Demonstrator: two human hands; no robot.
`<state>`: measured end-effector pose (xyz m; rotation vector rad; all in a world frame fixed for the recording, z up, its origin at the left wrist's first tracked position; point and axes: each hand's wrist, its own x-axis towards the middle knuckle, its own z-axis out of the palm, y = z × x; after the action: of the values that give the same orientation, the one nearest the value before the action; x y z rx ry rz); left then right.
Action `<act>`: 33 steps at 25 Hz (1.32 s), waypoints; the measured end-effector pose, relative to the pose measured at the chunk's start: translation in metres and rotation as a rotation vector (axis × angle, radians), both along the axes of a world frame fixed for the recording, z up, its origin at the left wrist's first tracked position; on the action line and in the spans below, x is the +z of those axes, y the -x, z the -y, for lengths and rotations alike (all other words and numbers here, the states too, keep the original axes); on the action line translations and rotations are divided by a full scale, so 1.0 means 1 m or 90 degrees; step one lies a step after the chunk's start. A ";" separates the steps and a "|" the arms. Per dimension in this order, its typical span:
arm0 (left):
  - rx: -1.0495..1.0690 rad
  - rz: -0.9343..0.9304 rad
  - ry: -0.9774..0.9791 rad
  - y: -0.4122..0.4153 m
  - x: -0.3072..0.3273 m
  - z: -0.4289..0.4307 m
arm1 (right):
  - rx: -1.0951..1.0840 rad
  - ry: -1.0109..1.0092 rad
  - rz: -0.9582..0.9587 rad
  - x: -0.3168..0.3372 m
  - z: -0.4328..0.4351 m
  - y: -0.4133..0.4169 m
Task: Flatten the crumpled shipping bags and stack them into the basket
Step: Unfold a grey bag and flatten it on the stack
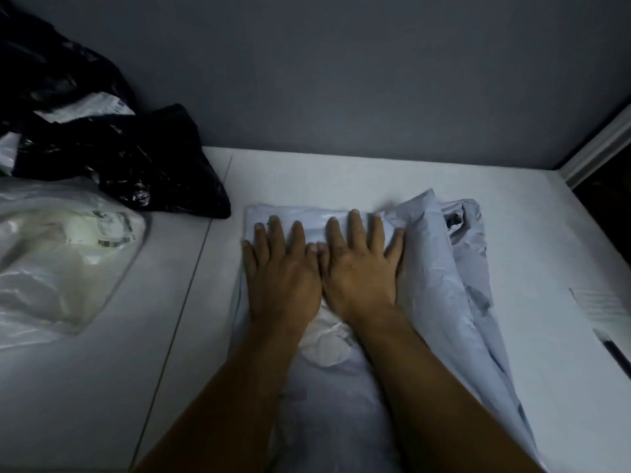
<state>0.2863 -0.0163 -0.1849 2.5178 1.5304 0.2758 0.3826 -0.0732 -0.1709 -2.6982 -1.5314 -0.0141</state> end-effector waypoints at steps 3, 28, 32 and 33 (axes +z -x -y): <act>-0.014 -0.070 0.006 -0.005 -0.009 -0.001 | -0.006 0.006 -0.014 -0.018 -0.001 -0.006; 0.079 0.181 0.135 0.033 0.025 0.000 | -0.097 0.014 0.005 0.027 0.060 -0.052; 0.154 0.279 0.324 0.054 0.038 -0.005 | -0.178 0.006 -0.076 0.049 0.088 -0.046; 0.148 0.291 0.338 0.054 0.040 -0.007 | -0.186 0.004 -0.098 0.053 0.092 -0.046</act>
<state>0.2326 -0.0098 -0.1444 1.7310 1.4620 0.3840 0.4283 -0.1649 -0.1174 -2.8247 -1.0906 0.1856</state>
